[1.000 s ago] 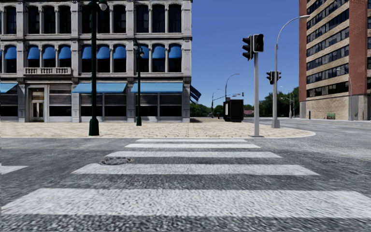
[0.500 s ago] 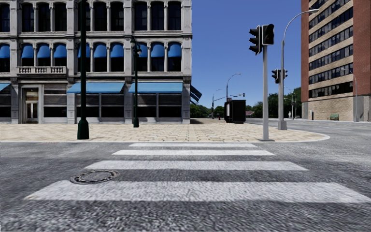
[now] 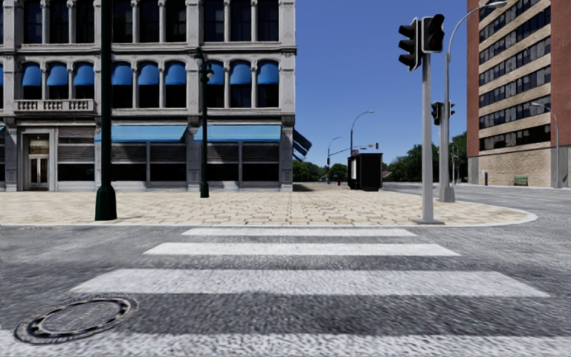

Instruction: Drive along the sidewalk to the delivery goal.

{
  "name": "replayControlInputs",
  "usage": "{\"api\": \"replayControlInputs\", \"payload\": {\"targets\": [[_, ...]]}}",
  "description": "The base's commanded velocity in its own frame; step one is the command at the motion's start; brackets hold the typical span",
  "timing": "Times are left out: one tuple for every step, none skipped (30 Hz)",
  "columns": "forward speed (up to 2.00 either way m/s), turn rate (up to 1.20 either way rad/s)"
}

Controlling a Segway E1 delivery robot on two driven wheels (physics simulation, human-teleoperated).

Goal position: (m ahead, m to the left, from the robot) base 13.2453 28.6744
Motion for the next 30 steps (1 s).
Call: {"api": "replayControlInputs", "payload": {"targets": [[2.0,0.0],[2.0,0.0],[2.0,0.0],[2.0,0.0],[2.0,0.0],[2.0,0.0],[2.0,0.0],[2.0,0.0],[2.0,0.0],[2.0,0.0],[2.0,0.0],[2.0,0.0],[2.0,0.0],[2.0,0.0],[2.0,0.0],[2.0,0.0],[2.0,0.0],[2.0,0.0],[2.0,0.0],[2.0,0.0],[2.0,0.0],[2.0,0.0],[2.0,0.0],[2.0,0.0],[2.0,0.0],[2.0,0.0],[2.0,0.0],[2.0,0.0],[2.0,0.0],[2.0,0.0]]}}
